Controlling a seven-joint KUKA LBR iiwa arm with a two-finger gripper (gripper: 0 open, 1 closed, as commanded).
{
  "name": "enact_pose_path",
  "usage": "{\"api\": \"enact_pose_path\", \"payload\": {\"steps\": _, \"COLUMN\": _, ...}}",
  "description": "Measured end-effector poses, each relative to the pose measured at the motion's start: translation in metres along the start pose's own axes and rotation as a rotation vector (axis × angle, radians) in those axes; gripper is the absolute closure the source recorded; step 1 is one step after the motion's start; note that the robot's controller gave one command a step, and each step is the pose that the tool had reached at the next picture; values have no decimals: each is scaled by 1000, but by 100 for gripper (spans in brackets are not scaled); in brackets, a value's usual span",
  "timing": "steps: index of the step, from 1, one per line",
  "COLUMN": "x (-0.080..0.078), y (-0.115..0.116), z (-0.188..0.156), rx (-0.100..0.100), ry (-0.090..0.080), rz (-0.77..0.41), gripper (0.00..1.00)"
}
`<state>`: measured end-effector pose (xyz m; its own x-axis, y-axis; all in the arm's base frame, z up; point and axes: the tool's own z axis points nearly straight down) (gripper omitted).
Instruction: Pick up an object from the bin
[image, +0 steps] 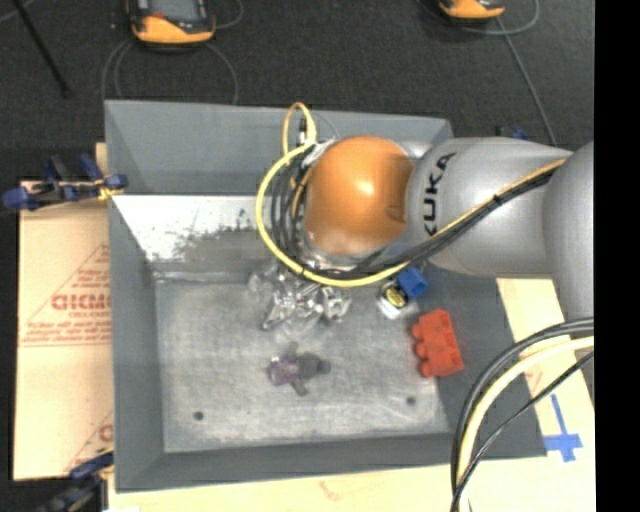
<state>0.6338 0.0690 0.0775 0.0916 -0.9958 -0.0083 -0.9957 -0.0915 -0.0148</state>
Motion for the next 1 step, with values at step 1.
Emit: {"api": "enact_pose_path", "payload": {"steps": 1, "x": 0, "y": -2, "z": -41, "rx": -11, "ry": 7, "rz": 8, "gripper": 100}}
